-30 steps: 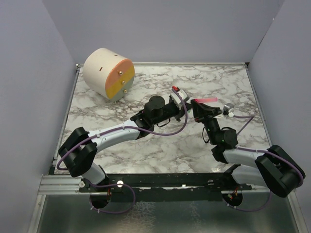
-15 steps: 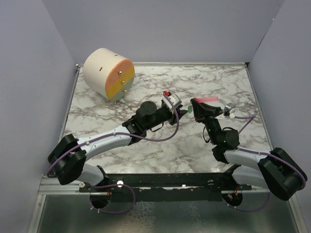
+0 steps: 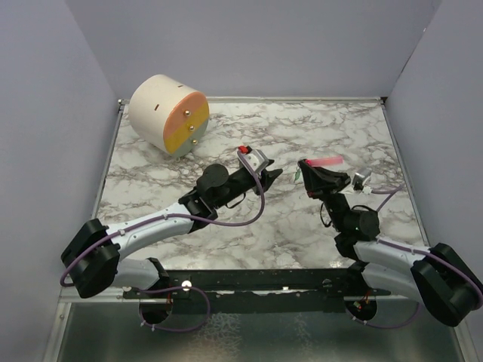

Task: Put the keys on the keyring

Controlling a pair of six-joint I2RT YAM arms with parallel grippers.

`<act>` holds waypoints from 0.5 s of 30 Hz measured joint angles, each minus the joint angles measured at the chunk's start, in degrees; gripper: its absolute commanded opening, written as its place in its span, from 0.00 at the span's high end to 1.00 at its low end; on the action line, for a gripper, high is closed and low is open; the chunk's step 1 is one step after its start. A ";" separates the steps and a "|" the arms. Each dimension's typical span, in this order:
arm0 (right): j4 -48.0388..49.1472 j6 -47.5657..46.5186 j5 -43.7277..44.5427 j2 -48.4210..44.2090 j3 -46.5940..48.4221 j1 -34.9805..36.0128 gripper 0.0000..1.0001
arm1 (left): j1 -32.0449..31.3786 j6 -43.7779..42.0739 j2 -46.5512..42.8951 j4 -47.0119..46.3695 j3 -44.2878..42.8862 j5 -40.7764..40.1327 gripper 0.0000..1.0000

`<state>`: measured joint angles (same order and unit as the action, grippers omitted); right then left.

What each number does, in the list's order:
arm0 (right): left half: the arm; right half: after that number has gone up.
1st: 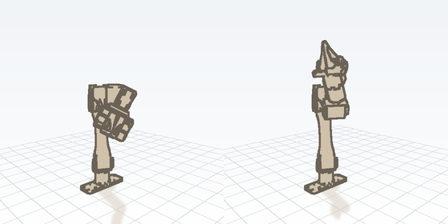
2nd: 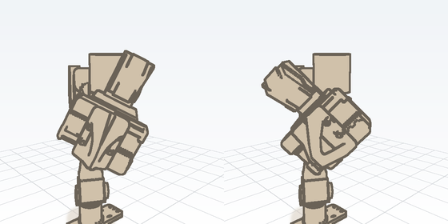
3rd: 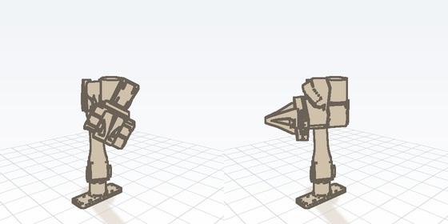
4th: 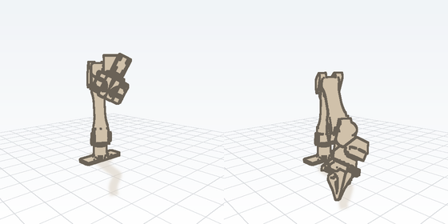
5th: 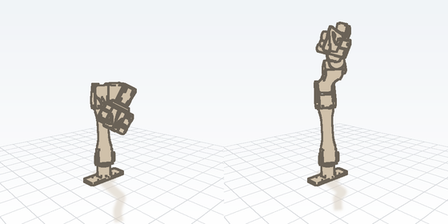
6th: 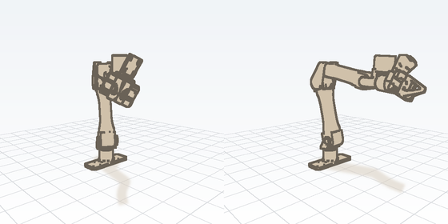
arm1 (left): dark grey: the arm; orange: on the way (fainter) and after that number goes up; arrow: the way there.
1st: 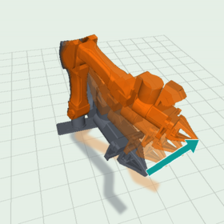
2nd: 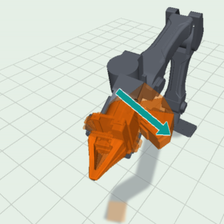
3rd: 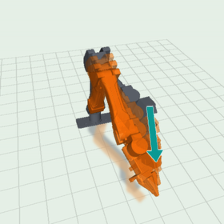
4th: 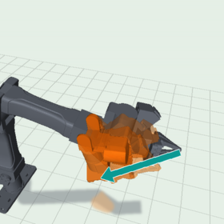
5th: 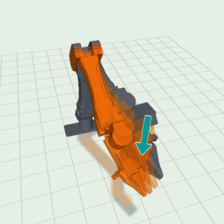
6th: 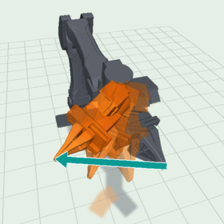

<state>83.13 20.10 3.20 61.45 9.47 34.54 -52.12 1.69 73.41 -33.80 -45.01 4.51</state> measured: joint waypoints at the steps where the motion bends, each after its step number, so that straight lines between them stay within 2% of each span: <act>1: 0.00 -0.07 -0.48 -0.55 -0.31 0.00 0.99 | 0.00 -0.09 0.11 -0.55 0.26 0.35 0.60; 15: 0.02 -0.26 -4.87 -2.19 -0.76 0.00 0.99 | 0.11 -0.28 1.60 -8.55 0.59 7.10 0.61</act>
<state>83.15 19.84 -1.67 59.27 8.71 34.54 -52.01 1.41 75.00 -42.35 -44.42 11.62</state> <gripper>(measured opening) 0.073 0.397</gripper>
